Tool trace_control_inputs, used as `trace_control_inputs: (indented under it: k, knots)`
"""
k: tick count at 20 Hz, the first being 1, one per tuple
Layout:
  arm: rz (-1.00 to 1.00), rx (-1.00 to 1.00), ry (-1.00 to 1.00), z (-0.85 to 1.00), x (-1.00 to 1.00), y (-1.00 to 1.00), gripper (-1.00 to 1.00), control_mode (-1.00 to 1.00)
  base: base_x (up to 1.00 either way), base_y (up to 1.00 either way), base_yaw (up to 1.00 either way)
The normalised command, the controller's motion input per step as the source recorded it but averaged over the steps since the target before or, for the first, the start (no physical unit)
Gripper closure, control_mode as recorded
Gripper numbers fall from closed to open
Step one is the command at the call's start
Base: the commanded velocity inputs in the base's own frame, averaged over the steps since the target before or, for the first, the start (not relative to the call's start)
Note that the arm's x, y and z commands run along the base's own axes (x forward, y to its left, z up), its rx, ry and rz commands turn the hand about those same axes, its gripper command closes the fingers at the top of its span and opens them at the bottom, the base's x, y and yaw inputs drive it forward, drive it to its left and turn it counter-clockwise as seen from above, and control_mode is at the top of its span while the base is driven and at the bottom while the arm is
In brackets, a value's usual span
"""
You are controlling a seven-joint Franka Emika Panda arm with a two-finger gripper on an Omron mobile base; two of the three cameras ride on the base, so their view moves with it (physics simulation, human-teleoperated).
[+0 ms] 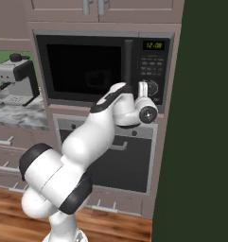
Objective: Place the tupperware containing the steak and broccoli meal in the microwave. Close the microwave door and press the start button to reheat the meal.
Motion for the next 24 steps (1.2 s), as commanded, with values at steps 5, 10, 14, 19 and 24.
trace_control_inputs:
  k: [5,10,14,19,24]
  knots:
    - [0.02,0.00,0.00,0.16,-0.04,0.05,1.00,-1.00,0.00,0.00,0.00]
    - [0.02,0.00,0.04,0.01,-0.01,0.00,1.00,-1.00,0.00,0.00,0.00]
    - [0.00,0.00,0.12,0.00,0.02,0.00,1.00,-1.00,0.00,0.00,0.00]
    - [0.01,0.00,0.10,0.00,0.11,0.00,1.00,-1.00,0.00,0.00,0.00]
    - [0.01,0.00,0.05,0.00,0.13,0.00,1.00,-1.00,0.00,0.00,0.00]
